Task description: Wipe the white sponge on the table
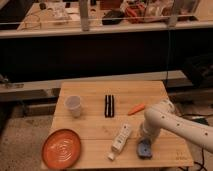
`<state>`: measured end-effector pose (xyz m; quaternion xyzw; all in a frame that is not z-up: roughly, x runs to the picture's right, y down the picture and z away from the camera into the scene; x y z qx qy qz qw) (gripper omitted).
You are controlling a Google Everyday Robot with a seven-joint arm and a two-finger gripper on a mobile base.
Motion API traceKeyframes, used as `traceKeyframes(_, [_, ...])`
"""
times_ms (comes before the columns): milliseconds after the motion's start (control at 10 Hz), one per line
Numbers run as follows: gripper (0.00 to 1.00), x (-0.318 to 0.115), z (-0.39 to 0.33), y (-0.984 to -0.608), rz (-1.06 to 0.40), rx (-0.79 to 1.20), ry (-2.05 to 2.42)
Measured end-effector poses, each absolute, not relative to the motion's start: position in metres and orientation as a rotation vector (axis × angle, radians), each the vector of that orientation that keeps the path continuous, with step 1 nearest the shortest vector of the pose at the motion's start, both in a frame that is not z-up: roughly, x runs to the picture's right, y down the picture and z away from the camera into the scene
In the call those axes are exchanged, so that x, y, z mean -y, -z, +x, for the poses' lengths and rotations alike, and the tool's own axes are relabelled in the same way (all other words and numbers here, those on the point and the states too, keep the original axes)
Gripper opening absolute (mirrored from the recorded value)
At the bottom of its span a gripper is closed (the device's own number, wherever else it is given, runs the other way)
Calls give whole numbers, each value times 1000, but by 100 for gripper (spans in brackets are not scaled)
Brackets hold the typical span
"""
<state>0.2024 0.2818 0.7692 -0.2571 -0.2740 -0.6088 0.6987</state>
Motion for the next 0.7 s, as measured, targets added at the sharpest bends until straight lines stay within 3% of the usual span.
traceKeyframes(700, [0, -239, 200, -816, -546, 615, 1322])
